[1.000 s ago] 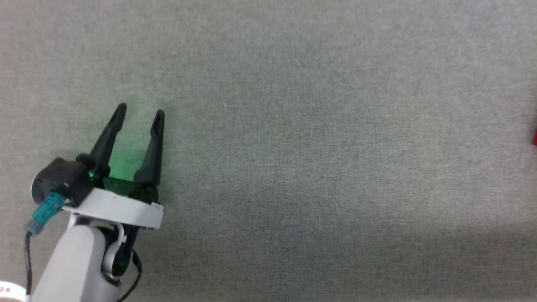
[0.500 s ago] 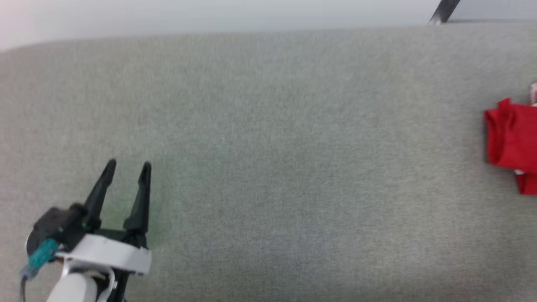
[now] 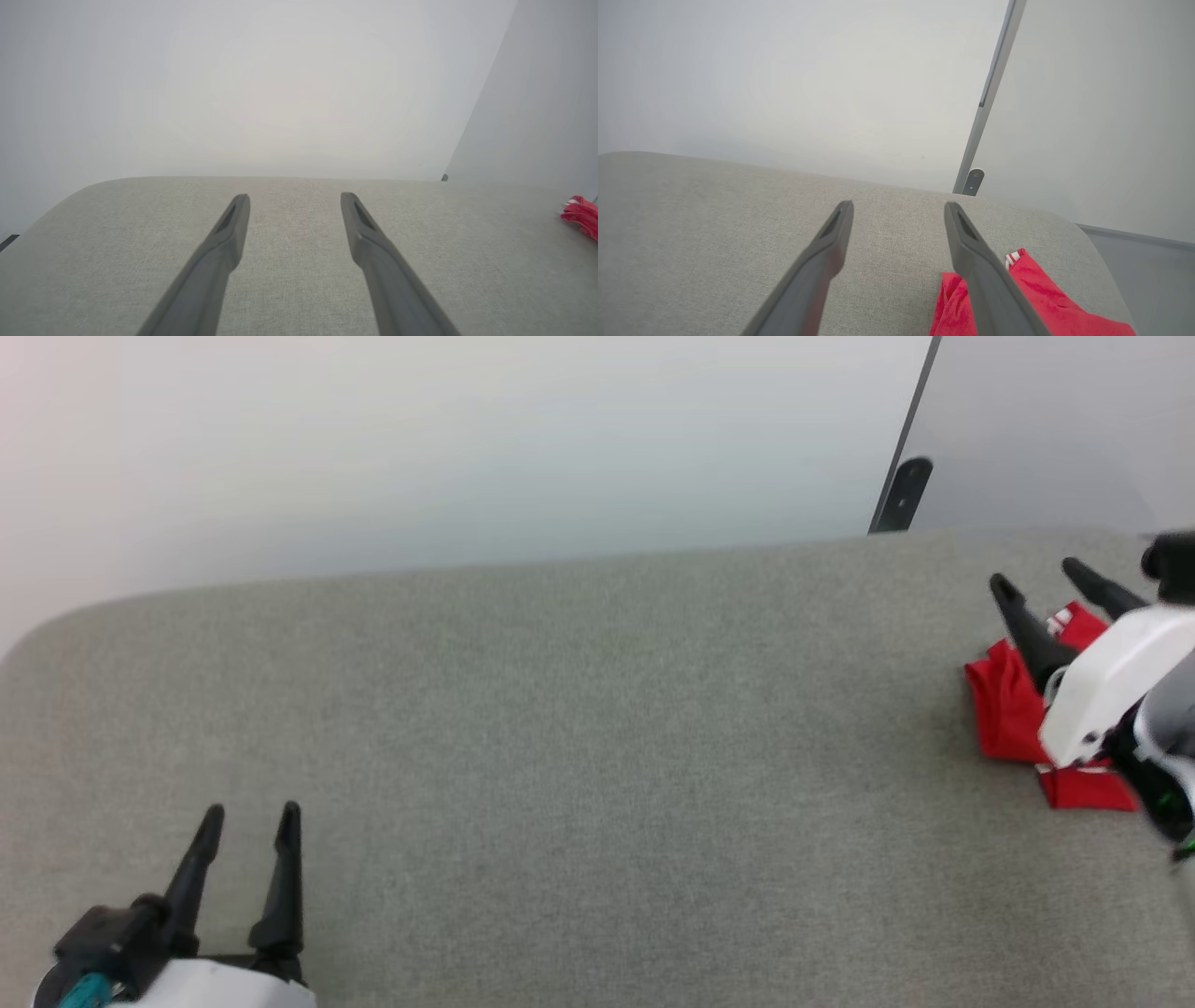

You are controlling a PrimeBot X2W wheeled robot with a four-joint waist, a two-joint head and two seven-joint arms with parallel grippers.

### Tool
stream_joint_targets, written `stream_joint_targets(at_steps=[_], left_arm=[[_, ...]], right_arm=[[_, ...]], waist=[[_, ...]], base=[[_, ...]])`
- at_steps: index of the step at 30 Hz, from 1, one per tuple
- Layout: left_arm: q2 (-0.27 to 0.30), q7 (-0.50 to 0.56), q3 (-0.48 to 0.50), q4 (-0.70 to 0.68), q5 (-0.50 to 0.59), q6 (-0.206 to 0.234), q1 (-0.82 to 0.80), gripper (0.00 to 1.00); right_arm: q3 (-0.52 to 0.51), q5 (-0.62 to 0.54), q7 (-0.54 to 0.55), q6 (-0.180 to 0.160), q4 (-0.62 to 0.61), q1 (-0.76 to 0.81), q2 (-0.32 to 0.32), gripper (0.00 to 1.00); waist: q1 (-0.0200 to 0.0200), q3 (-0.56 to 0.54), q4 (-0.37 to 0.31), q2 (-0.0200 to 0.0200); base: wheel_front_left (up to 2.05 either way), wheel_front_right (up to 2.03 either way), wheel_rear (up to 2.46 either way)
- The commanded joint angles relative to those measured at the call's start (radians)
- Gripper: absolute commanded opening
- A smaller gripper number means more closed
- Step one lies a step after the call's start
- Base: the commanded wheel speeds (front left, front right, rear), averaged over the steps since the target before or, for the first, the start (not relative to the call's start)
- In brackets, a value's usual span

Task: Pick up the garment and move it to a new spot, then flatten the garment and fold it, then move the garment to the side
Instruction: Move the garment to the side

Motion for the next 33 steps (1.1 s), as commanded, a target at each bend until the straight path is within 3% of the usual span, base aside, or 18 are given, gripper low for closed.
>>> stream_joint_targets(at_steps=[1, 8, 13, 21, 33], left_arm=[[-0.005, -0.004, 0.013, -0.013, -0.009, 0.015, 0.023, 1.00], [-0.021, -0.006, 0.026, -0.045, 0.020, 0.058, 0.081, 1.00], [-0.030, -0.009, -0.002, -0.059, 0.074, 0.064, 0.110, 1.00], [-0.062, -0.010, 0.042, -0.120, 0.148, 0.054, 0.178, 1.00], [-0.120, -0.008, 0.103, -0.168, 0.180, -0.045, 0.253, 1.00]], right_arm=[[0.031, 0.015, -0.088, -0.002, -0.006, 0.035, 0.008, 1.00], [0.151, -0.018, -0.435, -0.002, 0.027, 0.148, 0.046, 1.00], [0.182, -0.074, -0.591, -0.002, 0.086, 0.237, 0.100, 1.00], [0.096, -0.131, -0.633, -0.002, 0.114, 0.357, 0.178, 1.00], [-0.004, -0.171, -0.633, -0.002, 0.058, 0.470, 0.180, 1.00]], waist=[[0.0000, -0.062, -0.014, 0.0000], [0.0000, -0.096, -0.004, 0.0000], [0.0000, -0.121, 0.008, 0.0000], [0.0000, -0.158, 0.013, 0.0000], [0.0000, -0.176, 0.019, 0.0000]], base=[[0.00, 0.00, 0.00], [0.00, 0.00, 0.00], [0.00, 0.00, 0.00], [0.00, 0.00, 0.00], [0.00, 0.00, 0.00]])
